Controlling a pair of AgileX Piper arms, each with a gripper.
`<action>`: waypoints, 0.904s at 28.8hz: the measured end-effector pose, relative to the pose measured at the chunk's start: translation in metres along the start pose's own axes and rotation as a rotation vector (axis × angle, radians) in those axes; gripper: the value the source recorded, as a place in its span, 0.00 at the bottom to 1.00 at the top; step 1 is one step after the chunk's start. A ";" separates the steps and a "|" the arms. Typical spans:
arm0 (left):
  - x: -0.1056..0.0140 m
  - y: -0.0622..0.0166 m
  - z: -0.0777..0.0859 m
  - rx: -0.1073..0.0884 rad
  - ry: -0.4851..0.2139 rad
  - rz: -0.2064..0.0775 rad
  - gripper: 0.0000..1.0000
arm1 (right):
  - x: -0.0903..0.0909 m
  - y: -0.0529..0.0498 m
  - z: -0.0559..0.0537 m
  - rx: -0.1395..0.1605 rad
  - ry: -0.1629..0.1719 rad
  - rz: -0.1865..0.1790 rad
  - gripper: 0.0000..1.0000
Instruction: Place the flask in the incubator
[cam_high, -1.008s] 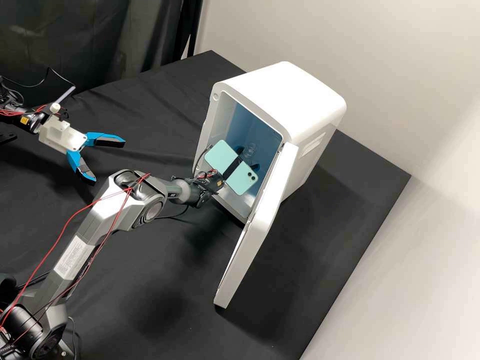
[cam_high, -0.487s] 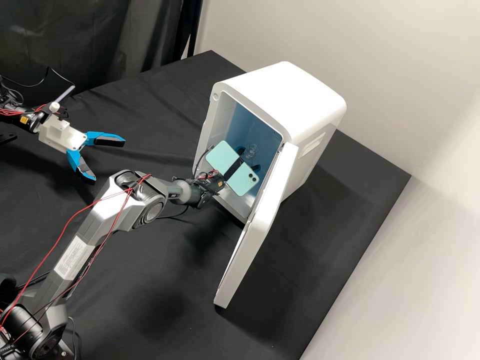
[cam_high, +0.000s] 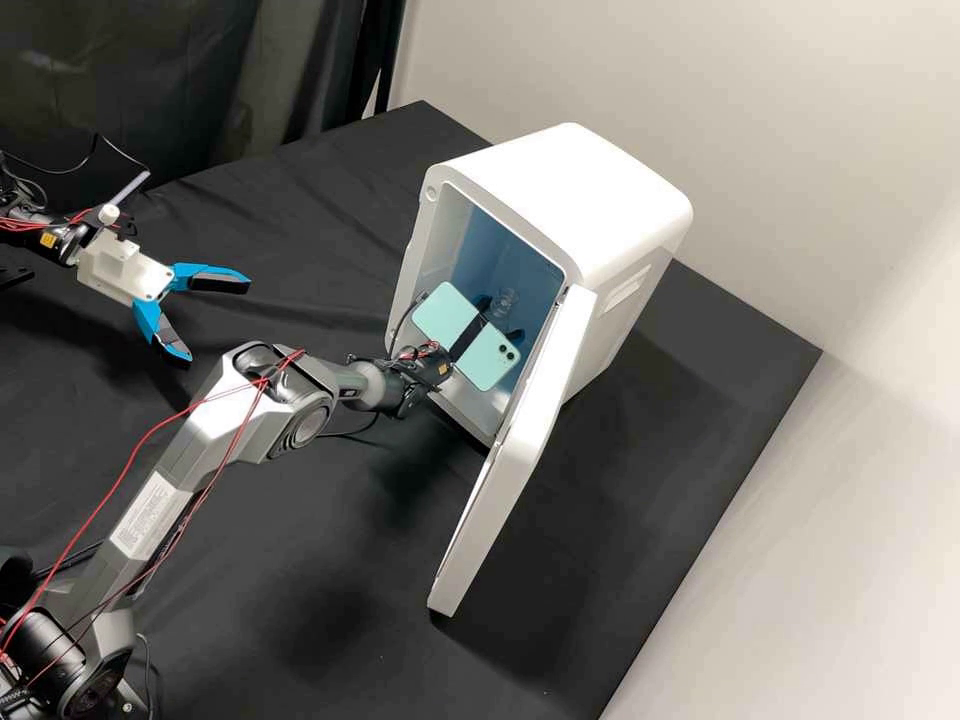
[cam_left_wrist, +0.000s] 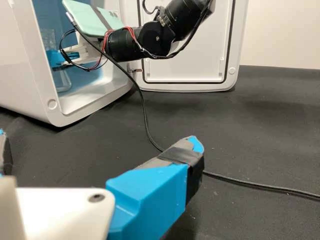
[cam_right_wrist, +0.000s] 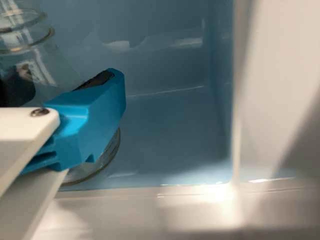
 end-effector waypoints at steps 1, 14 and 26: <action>0.000 0.0000 0.000 0.000 0.000 0.000 1.00 | 0.000 0.000 0.002 -0.010 -0.004 0.001 0.00; 0.000 0.0000 0.000 0.000 0.000 0.000 1.00 | 0.001 0.007 0.006 -0.017 -0.007 0.016 0.00; 0.000 0.0000 0.000 0.000 0.000 0.000 1.00 | 0.001 0.008 0.007 -0.035 -0.009 0.018 0.00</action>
